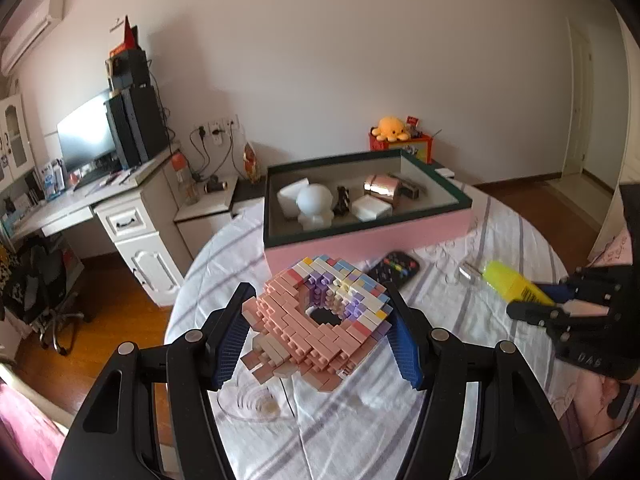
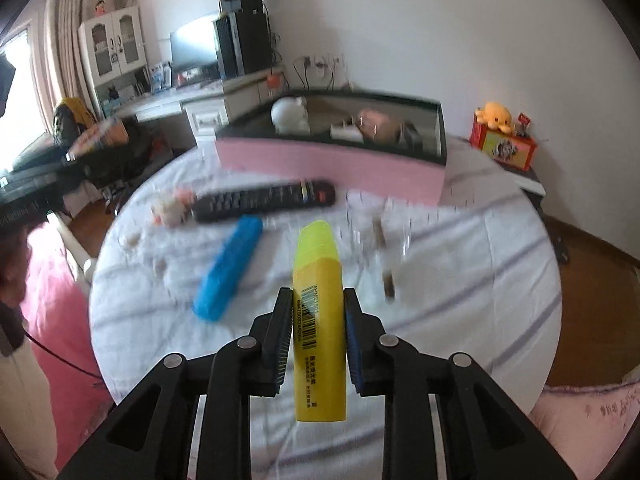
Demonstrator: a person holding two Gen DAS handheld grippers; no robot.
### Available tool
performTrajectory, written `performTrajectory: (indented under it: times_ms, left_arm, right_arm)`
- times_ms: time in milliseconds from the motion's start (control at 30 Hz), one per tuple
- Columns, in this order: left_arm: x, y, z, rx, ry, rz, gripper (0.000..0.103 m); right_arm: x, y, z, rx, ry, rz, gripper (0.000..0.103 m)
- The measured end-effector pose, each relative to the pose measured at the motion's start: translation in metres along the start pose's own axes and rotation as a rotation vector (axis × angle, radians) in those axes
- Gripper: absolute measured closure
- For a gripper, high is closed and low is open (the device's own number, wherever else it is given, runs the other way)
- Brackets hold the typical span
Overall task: Organize rigid objects
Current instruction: 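Carry the donut and yellow highlighter into the pink box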
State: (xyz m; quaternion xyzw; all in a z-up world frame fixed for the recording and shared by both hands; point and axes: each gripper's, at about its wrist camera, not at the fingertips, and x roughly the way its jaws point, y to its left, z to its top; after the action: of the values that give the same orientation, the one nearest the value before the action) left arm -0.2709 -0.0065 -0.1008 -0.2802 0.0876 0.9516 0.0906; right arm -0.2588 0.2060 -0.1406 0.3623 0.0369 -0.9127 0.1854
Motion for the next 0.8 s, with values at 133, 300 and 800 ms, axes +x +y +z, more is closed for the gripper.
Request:
performTrajectory:
  times_ms: [133,300,800]
  left_arm:
    - [0.002,0.006,0.020,0.005,-0.033,-0.001,0.039]
    - [0.023,0.006,0.052,0.025,-0.045,-0.017,0.039]
    - [0.186,-0.029,0.124,0.098,0.148,-0.131,0.039]
  right_arm:
    - [-0.009,0.001,0.032,-0.027,-0.059,0.000,0.079]
    - [-0.008,0.001,0.076,-0.065,-0.107,-0.021,0.079]
    - [0.108,-0.072,0.144,0.015,0.019,-0.073,0.079]
